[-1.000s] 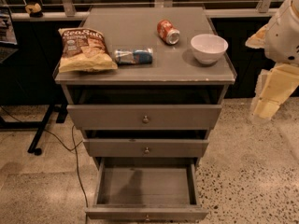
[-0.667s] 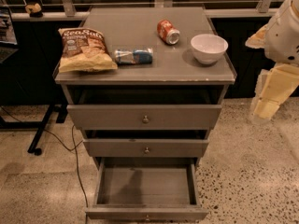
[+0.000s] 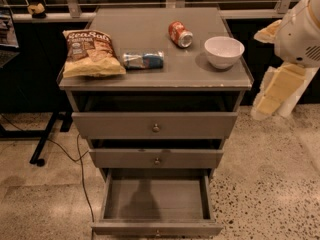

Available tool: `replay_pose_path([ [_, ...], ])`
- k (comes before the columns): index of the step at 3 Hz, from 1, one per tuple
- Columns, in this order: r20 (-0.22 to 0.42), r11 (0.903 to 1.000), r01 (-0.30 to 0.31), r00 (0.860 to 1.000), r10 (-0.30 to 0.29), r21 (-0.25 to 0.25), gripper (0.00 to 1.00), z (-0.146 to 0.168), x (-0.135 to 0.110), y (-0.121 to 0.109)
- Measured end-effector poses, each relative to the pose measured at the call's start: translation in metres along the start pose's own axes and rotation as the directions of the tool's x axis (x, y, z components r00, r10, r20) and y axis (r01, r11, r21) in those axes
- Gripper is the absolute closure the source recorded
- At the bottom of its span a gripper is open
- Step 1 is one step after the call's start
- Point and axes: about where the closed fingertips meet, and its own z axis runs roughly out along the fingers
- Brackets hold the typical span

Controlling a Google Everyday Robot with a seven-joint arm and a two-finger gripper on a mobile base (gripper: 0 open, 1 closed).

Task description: Place redbull can into bottom drawer

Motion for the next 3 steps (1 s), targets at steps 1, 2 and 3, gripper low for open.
replay_pose_path([
  [1, 0.070, 0.9986, 0.052, 0.996, -0.052, 0.005, 0.00, 0.026, -0.019, -0.030],
  [2, 0.126, 0.9936, 0.112, 0.986, -0.109, -0.018, 0.00, 0.055, -0.043, -0.058],
  [3, 0.162, 0.9842, 0.169, 0.974, -0.159, -0.052, 0.00, 0.085, -0.071, -0.079],
])
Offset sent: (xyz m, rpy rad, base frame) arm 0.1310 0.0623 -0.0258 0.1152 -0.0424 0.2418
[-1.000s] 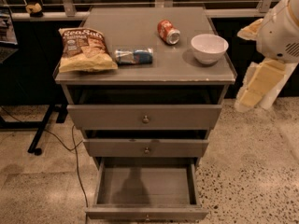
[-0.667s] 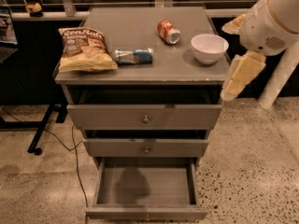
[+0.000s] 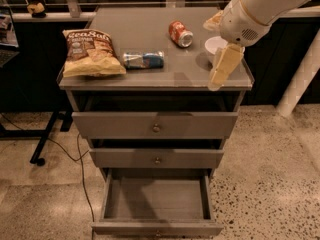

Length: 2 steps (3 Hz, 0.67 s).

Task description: Place redbull can into bottom drawer

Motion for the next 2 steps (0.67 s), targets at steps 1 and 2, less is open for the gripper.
replay_pose_path([
  [1, 0.011, 0.9983, 0.041, 0.999, -0.041, -0.042, 0.00, 0.029, -0.013, -0.024],
  [2, -0.032, 0.9928, 0.048, 0.998, -0.052, -0.109, 0.00, 0.076, -0.007, -0.059],
])
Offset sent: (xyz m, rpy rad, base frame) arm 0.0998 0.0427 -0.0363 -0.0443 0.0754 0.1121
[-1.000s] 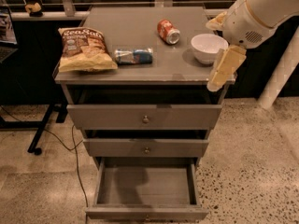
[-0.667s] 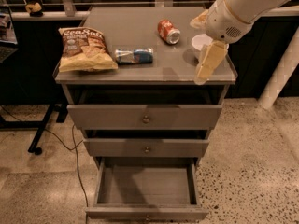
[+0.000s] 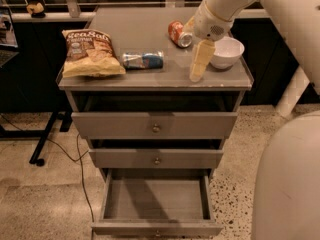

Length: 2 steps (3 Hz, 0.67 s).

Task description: Place redbull can into bottom drawer

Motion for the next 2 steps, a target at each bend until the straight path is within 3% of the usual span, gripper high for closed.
replay_pose_path([
  [2, 0.024, 0.9991, -0.037, 0.999, 0.037, 0.020, 0.00, 0.0020, 0.0069, 0.0022],
])
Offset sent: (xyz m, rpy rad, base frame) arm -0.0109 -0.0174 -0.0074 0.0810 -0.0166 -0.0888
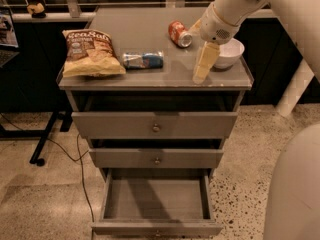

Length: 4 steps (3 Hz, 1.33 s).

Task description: Place redbull can into bottom drawer

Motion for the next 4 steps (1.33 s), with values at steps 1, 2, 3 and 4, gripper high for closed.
replay_pose_path([
  [1, 0.046, 0.9995, -0.009, 0.999, 0.008, 0.032, 0.00, 0.006, 0.004, -0.010],
  [2, 0.097, 0.9992, 0.032, 0.995, -0.034, 0.024, 0.00, 0.023, -0.007, -0.028],
  [3, 0.156, 0.9940, 0.110, 0.982, -0.109, 0.002, 0.00, 0.040, -0.037, -0.049],
  [4, 0.182, 0.9841, 0.177, 0.968, -0.171, -0.015, 0.00, 0.057, -0.071, -0.062],
])
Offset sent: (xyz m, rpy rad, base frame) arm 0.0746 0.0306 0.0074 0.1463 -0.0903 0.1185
